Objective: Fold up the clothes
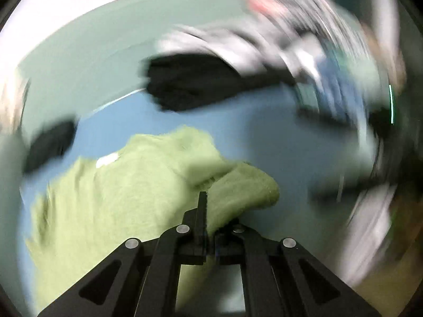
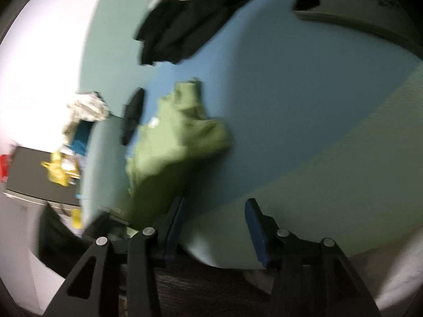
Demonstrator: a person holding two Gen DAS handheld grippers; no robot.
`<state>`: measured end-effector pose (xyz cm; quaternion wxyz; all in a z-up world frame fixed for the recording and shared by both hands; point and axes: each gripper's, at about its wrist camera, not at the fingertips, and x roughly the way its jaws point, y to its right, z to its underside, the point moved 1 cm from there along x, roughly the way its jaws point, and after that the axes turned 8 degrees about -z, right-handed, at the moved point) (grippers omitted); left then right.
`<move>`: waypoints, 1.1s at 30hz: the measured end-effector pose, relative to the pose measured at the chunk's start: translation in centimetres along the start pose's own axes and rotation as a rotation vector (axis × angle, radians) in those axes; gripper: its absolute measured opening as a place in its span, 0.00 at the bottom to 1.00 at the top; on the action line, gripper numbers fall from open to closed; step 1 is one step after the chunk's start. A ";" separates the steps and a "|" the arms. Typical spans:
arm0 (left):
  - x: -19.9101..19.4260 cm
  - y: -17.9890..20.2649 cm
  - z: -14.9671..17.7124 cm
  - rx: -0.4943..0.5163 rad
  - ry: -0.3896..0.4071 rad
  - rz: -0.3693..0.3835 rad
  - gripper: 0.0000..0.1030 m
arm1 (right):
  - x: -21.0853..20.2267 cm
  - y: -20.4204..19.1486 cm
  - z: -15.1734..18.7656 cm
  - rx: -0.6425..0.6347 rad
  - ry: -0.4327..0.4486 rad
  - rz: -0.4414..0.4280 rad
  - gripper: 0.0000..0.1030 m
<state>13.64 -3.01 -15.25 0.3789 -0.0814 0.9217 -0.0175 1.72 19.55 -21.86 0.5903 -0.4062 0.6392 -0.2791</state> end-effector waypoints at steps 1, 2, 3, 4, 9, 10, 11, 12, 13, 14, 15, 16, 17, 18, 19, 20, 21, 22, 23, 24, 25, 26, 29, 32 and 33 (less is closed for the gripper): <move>-0.9 -2.6 -0.8 -0.139 0.031 0.029 0.03 | 0.5 -0.4 0.1 -0.023 -0.019 0.021 0.50; -1.9 -5.3 -1.0 -0.260 0.064 0.038 0.03 | 1.1 -0.9 0.3 -0.044 -0.039 0.038 0.50; -2.8 -8.5 -0.4 -0.384 0.089 0.018 0.03 | 1.9 -1.5 0.4 -0.059 -0.060 0.036 0.50; -3.7 -11.8 0.2 -0.509 0.113 -0.004 0.03 | 2.8 -2.1 0.4 -0.072 -0.078 0.025 0.50; -3.3 -26.5 12.5 -1.153 -0.114 -0.129 0.03 | 8.6 -6.5 0.2 -0.187 -0.189 0.008 0.50; -2.9 -27.5 14.8 -1.231 -0.149 -0.134 0.03 | 10.0 -7.5 0.2 -0.211 -0.211 0.011 0.50; -3.0 -28.2 16.9 -1.287 -0.158 -0.141 0.03 | 11.4 -8.5 0.2 -0.237 -0.233 0.013 0.50; -3.3 -28.4 18.4 -1.301 -0.144 -0.158 0.03 | 12.7 -9.5 0.2 -0.268 -0.253 0.016 0.50; -3.7 -28.5 19.0 -1.307 -0.128 -0.159 0.03 | 13.6 -10.3 0.3 -0.290 -0.266 0.023 0.50; -4.0 -28.6 19.5 -1.331 -0.105 -0.133 0.03 | 14.6 -11.1 0.4 -0.313 -0.279 0.030 0.50; -4.2 -28.7 19.9 -1.356 -0.082 -0.105 0.03 | 15.6 -12.1 0.5 -0.340 -0.294 0.036 0.50; -4.2 -28.8 19.9 -1.354 -0.082 -0.106 0.03 | 16.6 -13.0 0.6 -0.368 -0.308 0.043 0.50; -4.1 -28.9 19.8 -1.351 -0.084 -0.110 0.03 | 17.5 -13.9 0.7 -0.396 -0.321 0.047 0.50; -4.0 -28.9 19.8 -1.358 -0.092 -0.098 0.03 | 18.5 -14.9 1.0 -0.426 -0.336 0.046 0.50; -3.9 -28.7 20.0 -1.364 -0.099 -0.091 0.03 | 19.3 -15.8 1.2 -0.455 -0.348 0.046 0.50; -4.0 -28.8 20.3 -1.375 -0.099 -0.080 0.03 | 19.9 -16.7 1.4 -0.481 -0.360 0.046 0.50; -3.6 -28.9 20.4 -1.386 -0.093 -0.065 0.03 | 20.2 -17.2 1.7 -0.503 -0.369 0.047 0.50; -3.7 -29.0 20.7 -1.395 -0.092 -0.062 0.03 | 20.7 -17.9 1.9 -0.529 -0.377 0.050 0.50; -3.8 -29.2 21.1 -1.403 -0.092 -0.060 0.03 | 21.1 -18.6 2.2 -0.556 -0.384 0.056 0.50; -3.6 -29.4 21.2 -1.418 -0.100 -0.064 0.03 | 21.5 -19.0 2.4 -0.582 -0.388 0.066 0.51; -3.4 -29.6 21.3 -1.433 -0.108 -0.068 0.04 | 21.9 -19.3 2.6 -0.603 -0.394 0.077 0.53; -3.2 -29.9 21.4 -1.448 -0.116 -0.072 0.05 | 22.4 -19.5 2.7 -0.607 -0.404 0.084 0.54; -3.6 -30.2 22.4 -1.493 -0.098 -0.085 0.06 | 24.0 -19.8 3.2 -0.617 -0.436 0.106 0.54; -3.8 -30.5 22.7 -1.502 -0.075 -0.082 0.06 | 24.6 -18.9 3.4 -0.582 -0.469 0.120 0.54; -3.7 -30.6 22.7 -1.495 -0.070 -0.073 0.06 | 24.6 -18.4 3.4 -0.570 -0.479 0.126 0.54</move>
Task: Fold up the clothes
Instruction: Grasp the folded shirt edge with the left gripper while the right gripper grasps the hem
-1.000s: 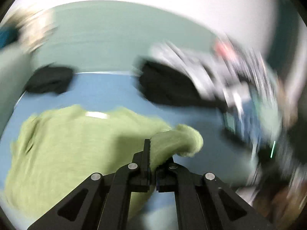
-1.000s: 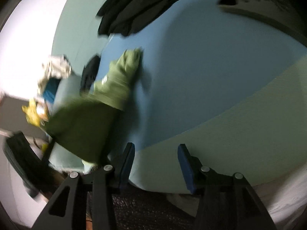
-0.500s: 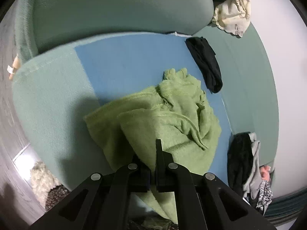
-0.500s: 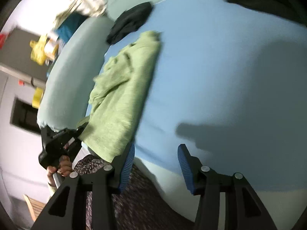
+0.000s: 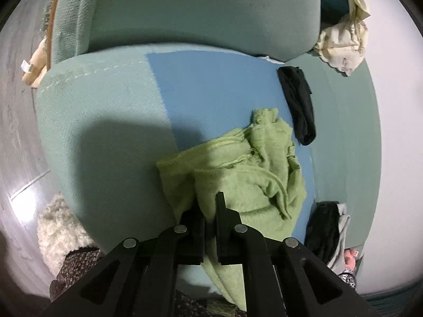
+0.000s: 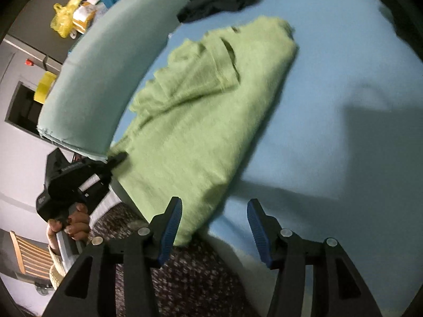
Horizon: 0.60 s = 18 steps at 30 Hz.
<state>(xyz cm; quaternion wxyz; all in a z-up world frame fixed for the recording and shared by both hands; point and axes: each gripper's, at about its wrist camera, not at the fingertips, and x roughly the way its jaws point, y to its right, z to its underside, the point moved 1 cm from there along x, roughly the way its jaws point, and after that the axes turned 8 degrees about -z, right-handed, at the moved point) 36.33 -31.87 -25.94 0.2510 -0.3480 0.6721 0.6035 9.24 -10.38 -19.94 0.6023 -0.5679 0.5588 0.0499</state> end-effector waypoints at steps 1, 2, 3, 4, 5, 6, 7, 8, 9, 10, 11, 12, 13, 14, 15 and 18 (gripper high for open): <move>0.0 0.2 -0.1 0.011 -0.002 0.002 0.06 | 0.2 0.4 0.2 0.012 -0.006 0.005 0.54; -0.1 0.3 0.0 0.025 0.002 0.003 0.06 | 0.3 0.7 0.4 0.024 -0.011 0.009 0.54; -0.3 0.8 -0.1 0.045 0.010 0.006 0.06 | 0.3 0.9 0.5 0.034 -0.010 0.008 0.54; -0.7 1.2 -0.1 0.073 0.028 0.003 0.06 | 0.3 1.2 0.6 0.043 -0.009 0.007 0.54; -1.1 1.7 -0.1 0.101 0.048 -0.002 0.06 | -0.1 1.4 0.6 0.050 -0.003 0.010 0.54; -1.5 2.2 -0.1 0.130 0.068 -0.006 0.05 | -0.4 1.5 0.6 0.052 0.006 0.015 0.54; -2.1 2.6 0.0 0.151 0.104 -0.007 0.05 | -0.6 1.6 0.5 0.049 0.012 0.018 0.54; -2.7 2.9 0.0 0.171 0.141 -0.008 0.04 | -0.7 1.5 0.3 0.044 0.021 0.024 0.54; -3.0 2.8 -0.1 0.168 0.155 -0.023 0.04 | -0.9 1.4 0.1 0.038 0.030 0.029 0.54; -2.8 2.2 -0.4 0.145 0.146 -0.046 0.04 | -1.1 1.3 -0.2 0.032 0.041 0.032 0.54; -2.1 1.4 -0.7 0.106 0.118 -0.068 0.04 | -1.4 1.1 -0.7 0.025 0.057 0.032 0.54; -1.3 0.5 -0.8 0.068 0.073 -0.080 0.04 | -1.7 0.8 -1.2 0.017 0.071 0.030 0.53; -0.8 0.1 -0.8 0.050 0.047 -0.077 0.04 | -1.9 0.5 -1.9 0.003 0.080 0.026 0.53; -0.6 0.1 -0.8 0.048 0.044 -0.074 0.04 | -2.0 0.0 -2.8 -0.017 0.090 0.028 0.53; -0.4 0.1 -0.7 0.046 0.042 -0.072 0.04 | -2.1 -0.5 -3.7 -0.039 0.097 0.029 0.54; -0.2 0.4 -0.8 0.061 0.030 -0.100 0.04 | -1.5 -2.3 -6.6 -0.114 0.082 0.032 0.60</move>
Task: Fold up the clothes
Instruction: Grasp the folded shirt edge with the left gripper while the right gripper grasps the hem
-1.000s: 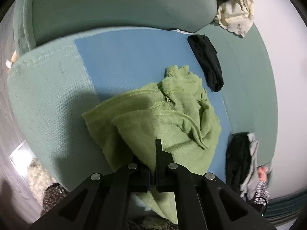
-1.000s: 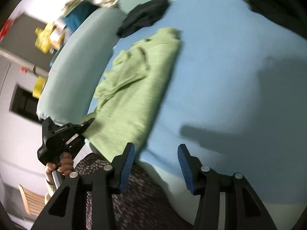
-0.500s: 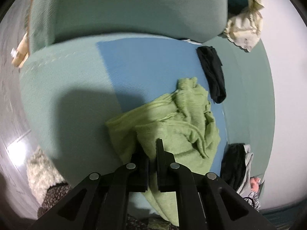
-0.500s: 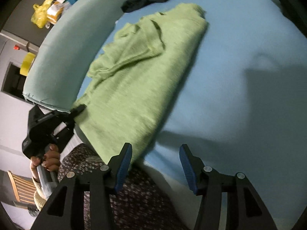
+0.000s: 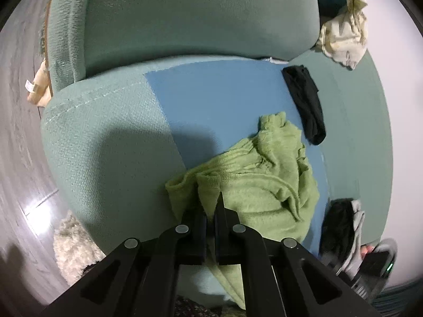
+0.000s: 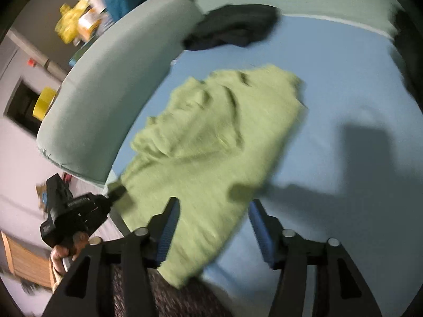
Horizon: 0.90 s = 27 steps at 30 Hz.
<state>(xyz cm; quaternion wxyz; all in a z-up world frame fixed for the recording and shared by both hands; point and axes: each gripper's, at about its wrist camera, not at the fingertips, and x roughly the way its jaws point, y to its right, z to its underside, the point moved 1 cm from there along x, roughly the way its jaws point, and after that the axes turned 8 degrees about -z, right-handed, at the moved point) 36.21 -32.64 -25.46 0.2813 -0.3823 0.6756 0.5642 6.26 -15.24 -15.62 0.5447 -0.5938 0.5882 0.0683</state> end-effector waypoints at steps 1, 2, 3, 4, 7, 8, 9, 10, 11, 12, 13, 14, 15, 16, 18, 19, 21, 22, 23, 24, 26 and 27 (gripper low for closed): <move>0.0 0.1 0.0 0.007 0.000 -0.005 0.04 | 0.6 -0.4 -0.8 -0.009 -0.008 -0.007 0.60; 0.1 0.2 0.0 0.016 -0.001 -0.012 0.04 | 1.3 -0.7 -1.7 -0.015 -0.016 -0.011 0.59; 0.1 0.2 0.0 0.026 -0.002 -0.018 0.04 | 2.0 -1.1 -2.4 -0.013 -0.020 -0.008 0.59; 0.1 0.3 0.1 0.035 -0.003 -0.025 0.04 | 2.9 -1.7 -3.0 -0.013 -0.025 0.001 0.60; 0.2 0.7 0.1 0.057 -0.009 -0.038 0.04 | 4.8 -3.6 -4.6 -0.074 -0.028 0.099 0.61; 0.3 0.8 0.1 0.063 -0.011 -0.041 0.04 | 5.4 -4.5 -5.0 -0.114 -0.017 0.141 0.61; 0.2 0.6 0.2 0.067 -0.013 -0.042 0.04 | 6.1 -5.4 -5.4 -0.155 -0.008 0.180 0.61; 0.3 0.7 0.2 0.070 -0.013 -0.044 0.04 | 6.6 -6.1 -5.8 -0.195 -0.011 0.206 0.69; 0.3 0.7 0.2 0.073 -0.014 -0.046 0.04 | 7.2 -6.7 -6.1 -0.236 -0.014 0.233 0.77; 0.3 0.8 0.2 0.076 -0.015 -0.048 0.04 | 7.9 -7.3 -6.5 -0.274 -0.022 0.260 0.77; 0.4 1.0 0.1 0.082 -0.014 -0.052 0.04 | 9.0 -7.6 -6.7 -0.304 -0.048 0.289 0.77; 0.4 1.1 0.1 0.088 -0.013 -0.055 0.04 | 10.0 -7.7 -7.0 -0.332 -0.069 0.316 0.68; 0.4 1.2 0.1 0.095 -0.015 -0.056 0.04 | 10.5 -7.7 -7.1 -0.356 -0.075 0.335 0.56; 0.4 1.2 0.1 0.096 -0.014 -0.054 0.04 | 11.0 -7.6 -7.3 -0.377 -0.083 0.357 0.18; 0.3 1.0 0.2 0.091 -0.012 -0.041 0.04 | 11.3 -7.2 -8.1 -0.368 -0.090 0.370 0.05; 0.2 0.9 0.2 0.087 -0.011 -0.036 0.04 | 10.8 -7.1 -8.5 -0.352 -0.076 0.342 0.05; 0.0 0.6 0.3 0.074 -0.001 -0.013 0.04 | 9.0 -7.7 -10.1 -0.313 0.001 0.261 0.04; -0.2 0.5 0.3 0.064 0.009 0.000 0.04 | 7.6 -8.0 -11.1 -0.305 0.056 0.220 0.04; -0.4 0.5 0.3 0.065 0.019 0.007 0.04 | 6.6 -8.3 -11.8 -0.303 0.094 0.191 0.04; -0.6 0.5 0.3 0.068 0.029 0.014 0.04 | 5.8 -8.5 -12.5 -0.302 0.128 0.165 0.04; -0.7 0.6 0.4 0.077 0.034 0.010 0.04 | 5.2 -8.7 -13.5 -0.307 0.134 0.143 0.04; -0.6 0.8 0.4 0.084 0.027 -0.003 0.04 | 5.4 -8.7 -13.7 -0.312 0.131 0.152 0.04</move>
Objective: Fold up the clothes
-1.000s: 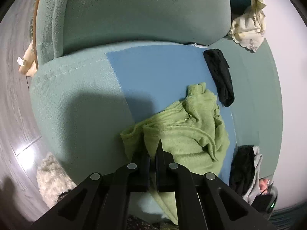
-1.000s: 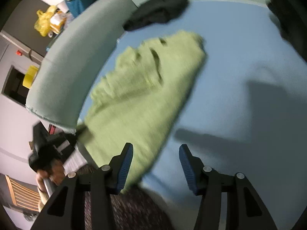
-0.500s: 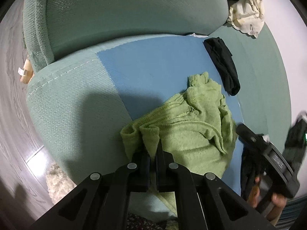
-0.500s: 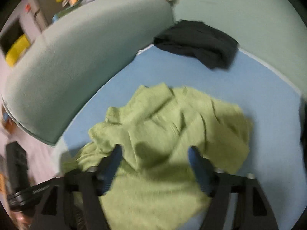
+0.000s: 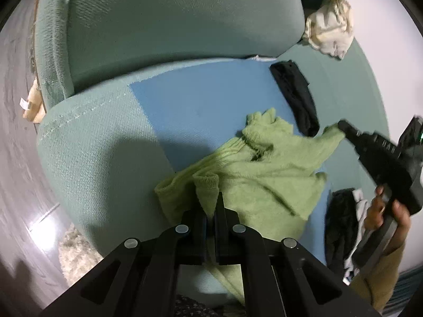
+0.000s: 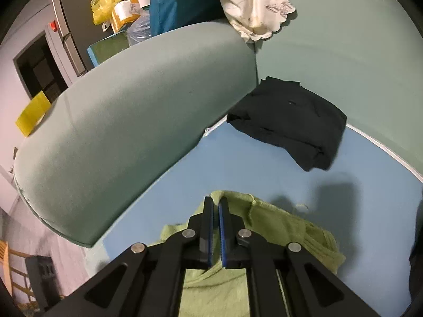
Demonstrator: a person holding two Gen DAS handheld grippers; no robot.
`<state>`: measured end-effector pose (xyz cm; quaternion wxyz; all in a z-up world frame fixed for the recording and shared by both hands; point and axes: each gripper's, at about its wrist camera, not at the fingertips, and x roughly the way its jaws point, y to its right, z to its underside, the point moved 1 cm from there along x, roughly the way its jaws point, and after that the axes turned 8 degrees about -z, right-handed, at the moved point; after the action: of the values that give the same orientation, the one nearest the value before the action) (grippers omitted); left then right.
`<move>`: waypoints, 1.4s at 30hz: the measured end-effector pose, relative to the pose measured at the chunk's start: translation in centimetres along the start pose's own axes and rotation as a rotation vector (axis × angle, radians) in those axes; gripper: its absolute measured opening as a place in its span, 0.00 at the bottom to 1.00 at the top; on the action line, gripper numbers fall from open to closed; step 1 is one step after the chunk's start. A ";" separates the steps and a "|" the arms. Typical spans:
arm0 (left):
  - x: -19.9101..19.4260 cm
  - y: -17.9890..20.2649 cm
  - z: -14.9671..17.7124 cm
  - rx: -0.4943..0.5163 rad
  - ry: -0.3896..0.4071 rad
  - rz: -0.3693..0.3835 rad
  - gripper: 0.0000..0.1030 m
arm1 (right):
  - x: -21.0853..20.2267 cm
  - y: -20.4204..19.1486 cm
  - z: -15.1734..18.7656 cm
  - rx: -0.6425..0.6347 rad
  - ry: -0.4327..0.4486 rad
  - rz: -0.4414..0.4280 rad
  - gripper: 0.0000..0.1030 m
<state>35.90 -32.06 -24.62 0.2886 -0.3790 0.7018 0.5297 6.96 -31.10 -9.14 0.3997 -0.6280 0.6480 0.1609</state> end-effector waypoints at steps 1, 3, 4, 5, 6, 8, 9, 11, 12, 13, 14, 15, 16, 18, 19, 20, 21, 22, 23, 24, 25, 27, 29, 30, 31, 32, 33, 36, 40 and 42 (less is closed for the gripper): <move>0.2 0.2 0.1 0.006 -0.009 -0.017 0.04 | 0.2 -0.1 -0.1 -0.008 -0.002 0.011 0.04; -0.1 0.3 0.2 0.014 0.008 -0.023 0.04 | 0.8 -0.1 -0.1 -0.016 -0.003 0.022 0.04; -0.3 0.4 0.2 0.017 0.017 -0.025 0.04 | 1.3 0.0 -0.3 -0.013 -0.005 0.019 0.04; -0.6 0.4 0.2 0.024 0.031 -0.024 0.04 | 1.7 0.1 -0.4 -0.009 -0.007 0.015 0.04; -0.6 0.4 0.3 0.027 0.027 -0.031 0.04 | 2.2 0.2 -0.5 -0.006 -0.013 0.018 0.04; -0.1 0.3 0.3 0.027 0.000 -0.044 0.04 | 4.4 1.2 -0.2 0.005 -0.095 0.090 0.14; 0.6 0.2 0.2 0.017 -0.030 -0.049 0.04 | 5.6 1.9 0.1 0.019 -0.150 0.134 0.21; 0.6 0.0 0.2 0.012 -0.031 -0.041 0.04 | 6.5 3.6 1.0 0.068 -0.205 0.196 0.38; 0.7 0.1 0.2 0.014 -0.033 -0.043 0.04 | 5.7 4.0 1.3 0.095 -0.179 0.200 0.39; 0.7 0.1 0.2 0.016 -0.035 -0.046 0.04 | 4.8 3.9 1.4 0.090 -0.146 0.181 0.39; 0.8 0.2 0.1 0.022 -0.036 -0.052 0.04 | 3.8 3.4 1.5 0.071 -0.115 0.162 0.39; 0.9 0.4 0.1 0.028 -0.037 -0.058 0.04 | 3.0 2.1 1.5 0.003 -0.099 0.145 0.39; 1.0 0.5 0.1 0.034 -0.039 -0.064 0.04 | 2.9 0.8 1.5 -0.063 -0.104 0.136 0.40; 1.2 1.0 -0.1 0.043 -0.038 -0.077 0.04 | 3.3 -2.7 2.1 -0.243 -0.149 0.106 0.47; 1.2 1.1 -0.2 0.044 -0.039 -0.078 0.04 | 4.2 -4.3 2.6 -0.317 -0.185 0.092 0.53; 1.2 1.1 -0.2 0.044 -0.040 -0.077 0.04 | 5.4 -5.4 3.2 -0.369 -0.216 0.091 0.59; 1.2 1.1 -0.2 0.045 -0.041 -0.077 0.04 | 6.6 -6.5 3.8 -0.421 -0.248 0.089 0.62; 1.3 1.0 -0.2 0.044 -0.043 -0.074 0.04 | 7.7 -7.4 4.3 -0.466 -0.278 0.089 0.66; 1.3 1.0 -0.3 0.043 -0.044 -0.070 0.04 | 8.6 -7.7 4.8 -0.482 -0.309 0.097 0.70; 1.4 0.9 -0.3 0.042 -0.046 -0.067 0.04 | 9.6 -7.6 5.4 -0.489 -0.354 0.101 0.70; 1.4 0.9 -0.3 0.041 -0.048 -0.063 0.04 | 10.5 -7.6 6.0 -0.494 -0.397 0.105 0.65; 1.5 0.9 -0.3 0.042 -0.049 -0.063 0.04 | 9.9 -6.9 6.2 -0.457 -0.403 0.094 0.31; 1.5 1.1 -0.3 0.046 -0.049 -0.065 0.04 | 8.3 -6.1 6.0 -0.405 -0.373 0.077 0.09; 1.5 1.1 -0.3 0.049 -0.048 -0.067 0.04 | 7.5 -5.7 5.7 -0.377 -0.353 0.069 0.09; 1.5 1.2 -0.3 0.052 -0.047 -0.068 0.04 | 6.3 -5.3 4.9 -0.343 -0.311 0.060 0.08; 1.6 1.3 -0.3 0.053 -0.048 -0.067 0.04 | 5.1 -5.1 4.1 -0.316 -0.267 0.051 0.07; 1.7 1.3 -0.4 0.054 -0.050 -0.064 0.04 | 4.0 -5.2 3.3 -0.311 -0.214 0.036 0.07; 1.8 1.4 -0.4 0.055 -0.056 -0.068 0.04 | 2.3 -6.2 1.4 -0.318 -0.107 0.016 0.01; 1.7 1.5 -0.3 0.056 -0.062 -0.099 0.04 | 4.0 -7.4 0.0 -0.376 -0.049 0.044 0.01; 1.7 2.1 -0.3 0.085 -0.064 -0.138 0.04 | 5.9 -6.2 0.1 -0.299 -0.130 0.071 0.02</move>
<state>33.20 -32.39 -24.84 0.3623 -0.3966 0.6863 0.4904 13.41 -36.05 -11.59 0.3371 -0.6455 0.6113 0.3099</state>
